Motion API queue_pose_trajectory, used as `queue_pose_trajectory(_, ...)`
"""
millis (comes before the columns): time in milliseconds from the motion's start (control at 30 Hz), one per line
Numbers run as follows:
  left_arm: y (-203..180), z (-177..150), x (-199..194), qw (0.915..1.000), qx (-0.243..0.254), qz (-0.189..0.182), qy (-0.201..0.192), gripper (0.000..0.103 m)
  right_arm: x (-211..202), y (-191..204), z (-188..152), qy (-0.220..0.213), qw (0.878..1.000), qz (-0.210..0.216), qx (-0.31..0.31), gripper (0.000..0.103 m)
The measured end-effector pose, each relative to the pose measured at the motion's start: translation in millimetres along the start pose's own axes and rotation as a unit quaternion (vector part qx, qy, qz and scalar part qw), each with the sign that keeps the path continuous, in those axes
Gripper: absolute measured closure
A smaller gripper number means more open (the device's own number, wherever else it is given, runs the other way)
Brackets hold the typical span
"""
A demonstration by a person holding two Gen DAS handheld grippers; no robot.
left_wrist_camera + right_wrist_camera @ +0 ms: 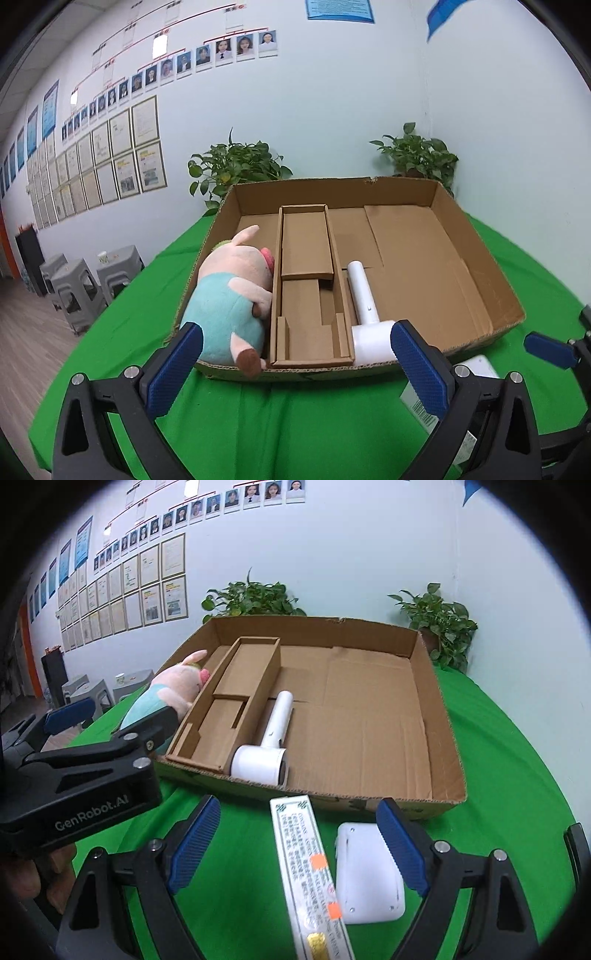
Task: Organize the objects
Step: 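Move the left gripper toward the white medicine box on the table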
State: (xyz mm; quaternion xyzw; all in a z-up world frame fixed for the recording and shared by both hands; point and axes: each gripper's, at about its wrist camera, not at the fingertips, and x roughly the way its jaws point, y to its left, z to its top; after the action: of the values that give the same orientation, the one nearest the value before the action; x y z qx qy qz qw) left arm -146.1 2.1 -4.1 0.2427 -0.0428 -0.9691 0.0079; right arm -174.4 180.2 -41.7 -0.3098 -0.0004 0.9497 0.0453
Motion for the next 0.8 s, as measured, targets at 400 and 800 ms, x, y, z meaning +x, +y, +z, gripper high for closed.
queue_pose_trajectory(400,-2.8,-6.9,-3.8,0.9999,0.002,0.002,0.017,0.000,-3.1,0.4,-5.4,-0.006,1.000,-0.007,0.011,0.016)
queue_pose_trajectory(800,2.4,-8.5,-9.6,0.9997,-0.004,-0.007,0.022,0.000,-5.2,9.9,-8.6,-0.008,1.000,0.008,0.000,0.016)
